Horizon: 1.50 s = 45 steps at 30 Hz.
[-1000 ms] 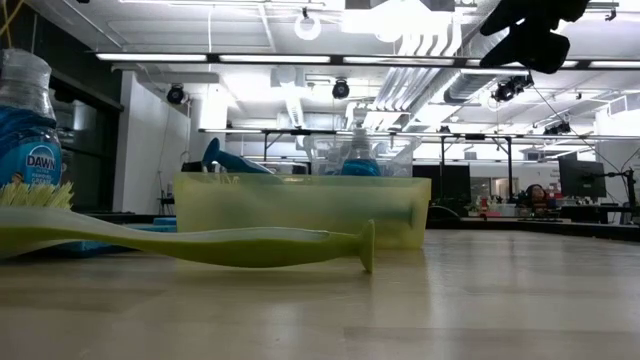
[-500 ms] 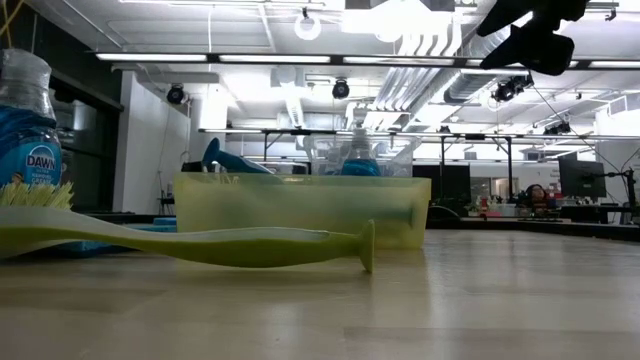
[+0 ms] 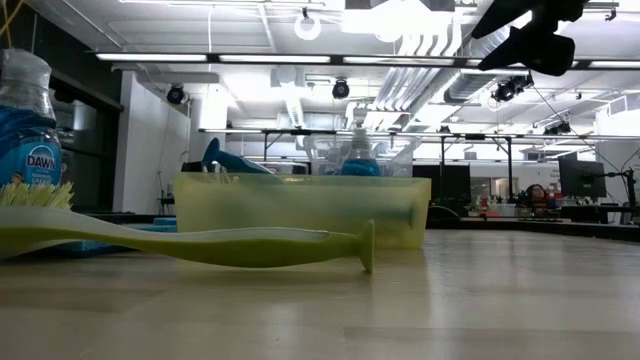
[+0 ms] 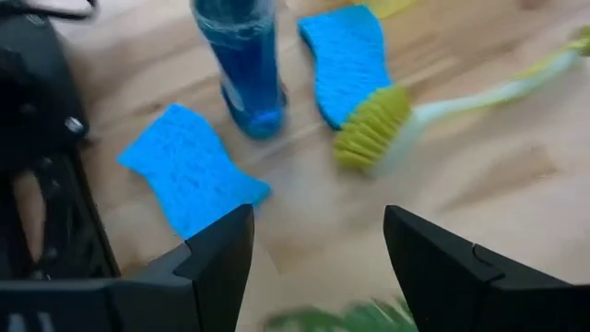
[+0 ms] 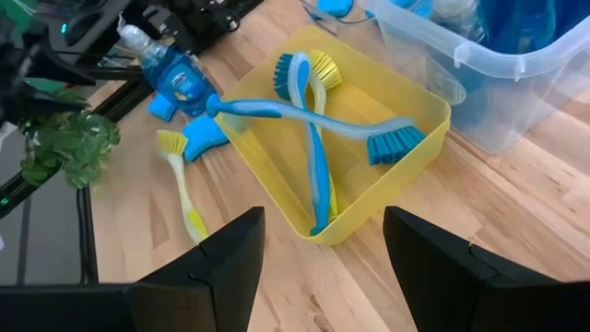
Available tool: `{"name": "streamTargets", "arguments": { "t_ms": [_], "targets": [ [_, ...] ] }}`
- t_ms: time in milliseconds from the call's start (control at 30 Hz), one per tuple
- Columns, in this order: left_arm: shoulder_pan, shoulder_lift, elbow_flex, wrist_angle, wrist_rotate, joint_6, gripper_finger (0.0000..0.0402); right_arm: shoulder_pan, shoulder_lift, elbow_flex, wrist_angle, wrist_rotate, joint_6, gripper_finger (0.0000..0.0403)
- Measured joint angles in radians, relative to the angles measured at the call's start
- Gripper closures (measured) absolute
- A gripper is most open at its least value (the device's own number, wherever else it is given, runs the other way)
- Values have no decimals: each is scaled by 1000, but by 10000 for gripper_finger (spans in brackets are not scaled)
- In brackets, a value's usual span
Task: Pick & Place Kitchen Sink Supplies
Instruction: Put the blue dishwasher liquid into the white bin
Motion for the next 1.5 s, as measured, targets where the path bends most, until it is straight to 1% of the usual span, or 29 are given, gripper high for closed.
{"name": "streamTargets", "arguments": {
  "t_ms": [133,233,333,467,533,633,700,800,900,967,1067,1200,1300,1367,1500],
  "targets": [
    [0,85,-43,0,4,-26,166,0,0,0,0,7,0,187],
    [9,132,-53,0,29,-31,166,0,0,0,0,6,2,187],
    [17,171,-55,6,19,-35,166,0,0,0,0,3,2,187],
    [35,184,-55,26,-71,-26,166,0,0,0,0,1,2,187],
    [37,184,-55,30,-134,-18,166,0,0,0,-3,-1,3,187],
    [39,184,-55,37,-228,24,166,0,0,0,-8,-4,11,187],
    [39,184,-55,44,-265,38,166,0,0,0,-17,-4,13,187],
    [47,184,-55,69,-259,79,165,0,0,0,-21,-4,24,187],
    [55,184,-55,72,-207,107,160,0,0,0,-23,-9,37,187],
    [61,184,-55,70,-200,119,150,0,0,0,-23,-12,37,187],
    [75,184,-55,76,-194,139,123,0,0,0,-23,-15,44,187],
    [88,184,-55,85,-204,162,73,0,0,0,-23,-30,55,187],
    [93,184,-59,81,-165,183,45,0,0,0,-25,-34,62,187],
    [92,184,-78,71,-150,145,37,0,0,0,-25,-36,63,187],
    [77,184,-131,69,-151,-42,35,0,0,0,-24,-41,79,187]
  ]
}}
